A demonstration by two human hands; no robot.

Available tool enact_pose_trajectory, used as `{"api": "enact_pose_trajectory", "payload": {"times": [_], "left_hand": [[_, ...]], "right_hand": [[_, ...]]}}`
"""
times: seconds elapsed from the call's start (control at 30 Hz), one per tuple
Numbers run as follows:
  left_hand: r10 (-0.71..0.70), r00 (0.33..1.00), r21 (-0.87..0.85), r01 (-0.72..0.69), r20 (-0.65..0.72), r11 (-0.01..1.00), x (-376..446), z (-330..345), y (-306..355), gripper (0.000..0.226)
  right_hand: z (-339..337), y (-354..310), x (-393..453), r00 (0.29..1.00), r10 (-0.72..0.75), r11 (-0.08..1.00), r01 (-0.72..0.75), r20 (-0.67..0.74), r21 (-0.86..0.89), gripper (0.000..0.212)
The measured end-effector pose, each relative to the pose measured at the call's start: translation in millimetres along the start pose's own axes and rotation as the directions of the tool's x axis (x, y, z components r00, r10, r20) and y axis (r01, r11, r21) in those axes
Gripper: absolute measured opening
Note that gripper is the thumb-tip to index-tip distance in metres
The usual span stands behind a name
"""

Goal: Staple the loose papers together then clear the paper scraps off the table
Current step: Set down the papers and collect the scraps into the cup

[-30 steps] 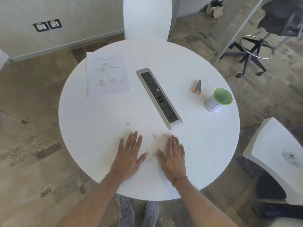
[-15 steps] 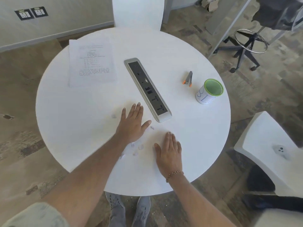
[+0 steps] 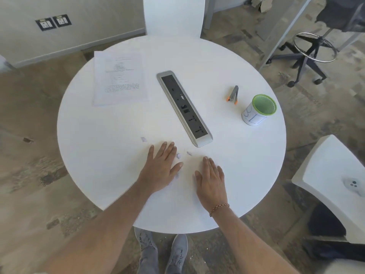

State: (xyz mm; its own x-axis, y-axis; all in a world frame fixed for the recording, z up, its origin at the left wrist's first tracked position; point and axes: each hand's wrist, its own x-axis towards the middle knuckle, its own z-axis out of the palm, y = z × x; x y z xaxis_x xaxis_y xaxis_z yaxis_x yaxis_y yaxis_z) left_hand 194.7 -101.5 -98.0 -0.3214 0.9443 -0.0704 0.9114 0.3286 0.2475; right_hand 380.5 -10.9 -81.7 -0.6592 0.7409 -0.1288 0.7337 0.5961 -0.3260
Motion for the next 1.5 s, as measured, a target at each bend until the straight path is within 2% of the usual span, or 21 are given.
{"api": "enact_pose_trajectory", "payload": {"times": [0.1, 0.2, 0.33, 0.4, 0.47, 0.53, 0.63, 0.77, 0.93, 1.03, 1.13, 1.3, 1.4, 1.5], "left_hand": [[0.07, 0.996, 0.028, -0.069, -0.063, 0.997, -13.5, -3.9, -2.7, 0.056], [0.126, 0.972, -0.013, -0.131, -0.196, 0.991, -21.3, -6.4, -12.8, 0.044], [0.099, 0.949, -0.072, -0.125, -0.299, 0.989, -22.6, -14.3, -30.5, 0.043], [-0.009, 0.968, -0.069, -0.008, -0.251, 0.998, -16.1, -17.6, -42.8, 0.052], [-0.146, 0.979, -0.072, 0.137, -0.144, 0.988, -11.0, -17.8, -56.3, 0.068], [-0.215, 0.976, -0.075, 0.212, -0.036, 0.974, -9.4, -13.9, -67.8, 0.079], [-0.173, 0.984, -0.056, 0.175, 0.04, 0.983, -15.2, -7.8, -71.5, 0.083], [-0.074, 0.997, -0.021, 0.074, 0.029, 0.997, -38.3, 0.5, -60.0, 0.076], [-0.016, 1.0, -0.052, 0.015, -0.015, 0.999, -63.6, 0.7, -41.9, 0.068], [-0.15, 0.984, -0.082, 0.143, -0.095, 0.986, -80.5, -0.8, -34.7, 0.077], [-0.269, 0.962, -0.059, 0.266, -0.054, 0.962, -98.9, 2.6, -26.8, 0.099], [-0.302, 0.953, 0.048, 0.3, 0.035, 0.953, -102.1, 12.6, -3.1, 0.128], [-0.332, 0.943, 0.042, 0.33, 0.025, 0.943, -85.9, 15.2, 9.5, 0.133], [-0.342, 0.94, 0.02, 0.342, -0.003, 0.939, -65.3, 17.9, 17.2, 0.132]], "right_hand": [[2.3, -6.3, 7.2, 0.998, -0.059, 0.998, 0.059, 0.008, 0.001, 0.056], [5.4, -14.6, 14.9, 0.994, -0.099, 0.995, 0.099, 0.04, 0.003, 0.064], [8.8, -29.2, 24.4, 0.986, -0.146, 0.988, 0.149, 0.082, -0.03, 0.08], [10.2, -35.1, 29.5, 0.981, -0.161, 0.985, 0.166, 0.11, -0.042, 0.084], [13.2, -38.8, 32.2, 0.973, -0.182, 0.981, 0.189, 0.139, -0.042, 0.084], [16.1, -42.0, 31.6, 0.965, -0.211, 0.974, 0.22, 0.154, -0.046, 0.083], [20.2, -45.0, 28.7, 0.95, -0.26, 0.959, 0.276, 0.173, -0.071, 0.081], [24.2, -50.5, 23.1, 0.929, -0.325, 0.936, 0.343, 0.179, -0.078, 0.081], [22.9, -56.3, 12.7, 0.898, -0.413, 0.907, 0.421, 0.154, -0.022, 0.068], [17.0, -52.1, 7.8, 0.953, -0.304, 0.947, 0.301, 0.01, 0.115, 0.057], [11.9, -40.1, 2.8, 0.981, -0.139, 0.962, 0.167, -0.135, 0.218, 0.049], [4.2, -27.5, -1.2, 0.973, -0.014, 0.961, 0.076, -0.229, 0.266, 0.046], [1.1, -20.4, 0.2, 0.965, 0.062, 0.957, 0.015, -0.255, 0.291, 0.046], [0.9, -11.9, -1.8, 0.969, 0.058, 0.964, 0.009, -0.242, 0.267, 0.047]]}}
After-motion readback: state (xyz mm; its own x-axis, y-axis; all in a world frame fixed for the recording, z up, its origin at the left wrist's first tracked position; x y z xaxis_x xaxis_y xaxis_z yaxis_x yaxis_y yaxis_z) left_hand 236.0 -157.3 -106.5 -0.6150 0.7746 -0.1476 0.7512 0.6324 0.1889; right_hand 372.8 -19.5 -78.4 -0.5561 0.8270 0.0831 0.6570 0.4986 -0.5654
